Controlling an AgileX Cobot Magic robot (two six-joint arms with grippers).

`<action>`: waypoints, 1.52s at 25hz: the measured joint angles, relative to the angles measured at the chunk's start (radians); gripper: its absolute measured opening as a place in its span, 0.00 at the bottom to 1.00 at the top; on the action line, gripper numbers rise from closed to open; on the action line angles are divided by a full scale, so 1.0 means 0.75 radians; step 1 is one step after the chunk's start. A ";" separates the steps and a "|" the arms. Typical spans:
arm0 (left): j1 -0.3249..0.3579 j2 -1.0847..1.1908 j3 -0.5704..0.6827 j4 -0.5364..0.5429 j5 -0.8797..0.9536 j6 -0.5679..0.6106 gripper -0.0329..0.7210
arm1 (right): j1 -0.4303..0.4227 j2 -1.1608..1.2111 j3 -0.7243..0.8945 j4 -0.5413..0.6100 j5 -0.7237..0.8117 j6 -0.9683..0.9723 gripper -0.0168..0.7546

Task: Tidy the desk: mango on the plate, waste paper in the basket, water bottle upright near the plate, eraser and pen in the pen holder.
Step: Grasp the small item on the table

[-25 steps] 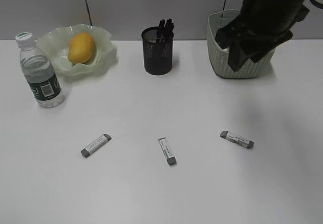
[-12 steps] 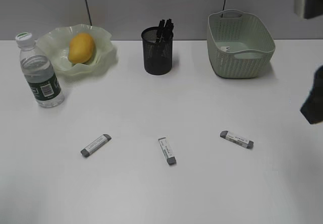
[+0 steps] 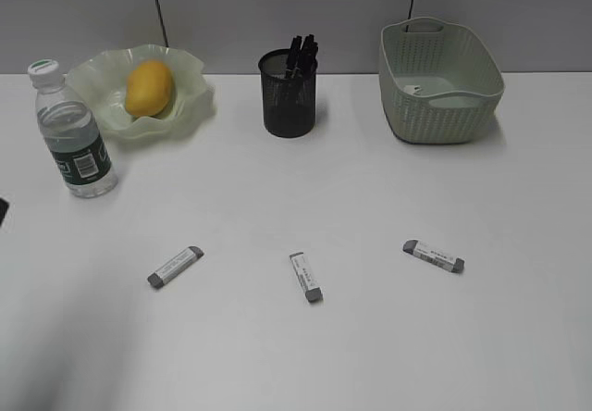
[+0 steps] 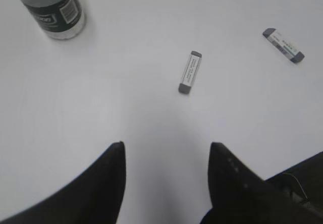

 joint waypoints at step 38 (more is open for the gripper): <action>-0.421 1.456 -0.822 0.337 0.120 -0.114 0.67 | 0.000 -0.616 0.275 0.000 -0.045 0.002 0.54</action>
